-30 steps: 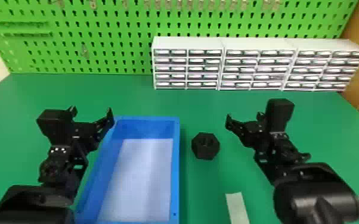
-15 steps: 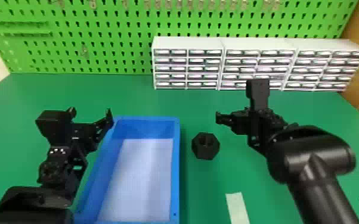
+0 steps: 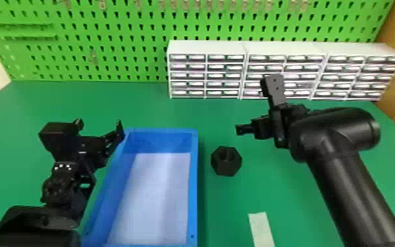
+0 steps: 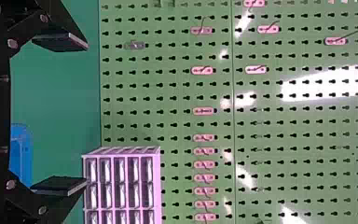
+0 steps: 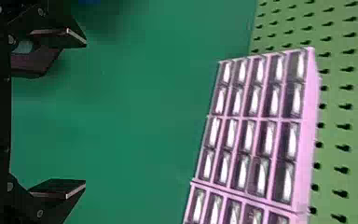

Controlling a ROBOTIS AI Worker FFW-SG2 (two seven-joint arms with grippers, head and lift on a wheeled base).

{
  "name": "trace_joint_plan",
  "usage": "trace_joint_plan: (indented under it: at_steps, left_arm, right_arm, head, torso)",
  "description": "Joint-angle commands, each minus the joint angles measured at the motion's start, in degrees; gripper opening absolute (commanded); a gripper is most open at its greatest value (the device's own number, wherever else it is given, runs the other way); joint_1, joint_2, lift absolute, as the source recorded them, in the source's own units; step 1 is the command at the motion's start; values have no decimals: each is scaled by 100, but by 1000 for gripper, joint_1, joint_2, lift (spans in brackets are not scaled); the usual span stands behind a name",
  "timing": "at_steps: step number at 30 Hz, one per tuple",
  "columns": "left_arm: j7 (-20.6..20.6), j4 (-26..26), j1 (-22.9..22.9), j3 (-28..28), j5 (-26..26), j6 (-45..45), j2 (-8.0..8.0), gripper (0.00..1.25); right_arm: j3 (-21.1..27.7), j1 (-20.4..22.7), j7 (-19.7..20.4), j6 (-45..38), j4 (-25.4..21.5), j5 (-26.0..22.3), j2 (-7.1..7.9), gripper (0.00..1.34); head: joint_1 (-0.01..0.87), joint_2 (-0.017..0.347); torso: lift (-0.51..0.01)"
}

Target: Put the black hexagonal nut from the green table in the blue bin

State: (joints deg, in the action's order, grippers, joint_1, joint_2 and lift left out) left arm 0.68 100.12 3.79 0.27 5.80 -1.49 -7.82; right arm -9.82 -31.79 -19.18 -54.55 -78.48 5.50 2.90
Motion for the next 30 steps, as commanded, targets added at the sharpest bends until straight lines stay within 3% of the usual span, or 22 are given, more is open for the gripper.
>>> trace_joint_plan:
  at_steps: [1,10,18,30]
  left_arm:
    - [2,8,-1,0,0,0,0,1000]
    - [-7,-1,-1,9,-9,0,0,1000]
    - [2,8,-10,0,-18,0,0,1000]
    - [2,8,-18,9,-26,0,-9,1000]
  right_arm:
    - [-90,-301,-218,-258,368,373,-52,1111]
    - [-433,-767,-684,-610,1054,892,-184,1111]
    - [-732,-960,-692,-689,1335,1041,-295,1111]
    - [-1180,-1294,-692,-786,2170,900,-295,1111]
  head:
    - [686,52]
    - [686,52]
    - [686,52]
    - [686,52]
  torso:
    - [-97]
    - [-97]
    - [-97]
    - [-97]
